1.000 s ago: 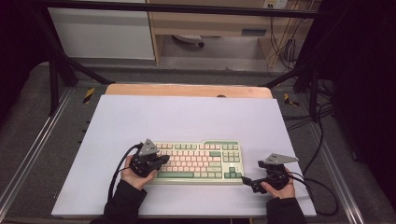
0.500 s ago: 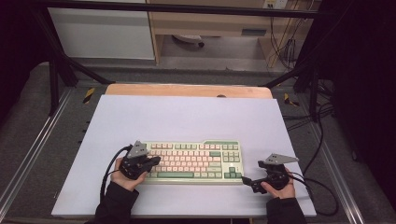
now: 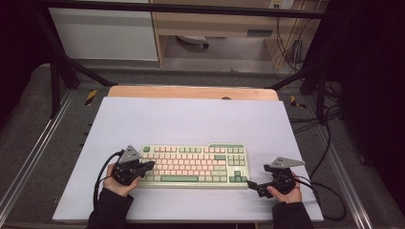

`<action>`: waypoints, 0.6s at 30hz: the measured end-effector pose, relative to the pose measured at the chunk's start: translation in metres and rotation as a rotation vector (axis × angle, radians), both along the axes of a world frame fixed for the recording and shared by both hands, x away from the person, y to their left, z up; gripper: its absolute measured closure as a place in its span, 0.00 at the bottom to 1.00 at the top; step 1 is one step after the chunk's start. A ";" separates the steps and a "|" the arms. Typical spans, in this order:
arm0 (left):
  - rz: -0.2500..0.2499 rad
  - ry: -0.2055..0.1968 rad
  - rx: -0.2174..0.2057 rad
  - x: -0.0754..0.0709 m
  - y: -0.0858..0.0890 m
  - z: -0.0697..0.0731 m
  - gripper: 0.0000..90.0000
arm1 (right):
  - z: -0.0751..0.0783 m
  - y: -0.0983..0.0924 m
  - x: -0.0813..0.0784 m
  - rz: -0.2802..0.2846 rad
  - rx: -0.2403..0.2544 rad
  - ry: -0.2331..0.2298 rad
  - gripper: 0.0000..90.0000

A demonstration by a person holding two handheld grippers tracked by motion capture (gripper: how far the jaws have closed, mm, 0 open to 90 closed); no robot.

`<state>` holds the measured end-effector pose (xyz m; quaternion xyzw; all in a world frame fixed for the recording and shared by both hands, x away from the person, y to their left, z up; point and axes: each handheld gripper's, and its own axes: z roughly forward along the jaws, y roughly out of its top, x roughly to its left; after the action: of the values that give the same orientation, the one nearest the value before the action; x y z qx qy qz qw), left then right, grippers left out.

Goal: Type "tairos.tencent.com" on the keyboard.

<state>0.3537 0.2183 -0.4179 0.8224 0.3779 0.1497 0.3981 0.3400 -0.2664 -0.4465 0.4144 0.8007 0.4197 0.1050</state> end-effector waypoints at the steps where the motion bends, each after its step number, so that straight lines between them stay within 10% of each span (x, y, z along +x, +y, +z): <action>1: 0.004 0.003 0.000 0.000 0.001 -0.001 1.00 | 0.000 0.000 0.000 0.000 0.000 0.001 0.00; 18: 0.004 -0.002 0.010 0.005 -0.004 -0.010 1.00 | -0.001 0.000 0.001 0.003 -0.005 -0.004 0.00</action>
<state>0.3590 0.2140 -0.4284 0.8233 0.3786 0.1533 0.3941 0.3406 -0.2661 -0.4470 0.4121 0.8022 0.4185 0.1070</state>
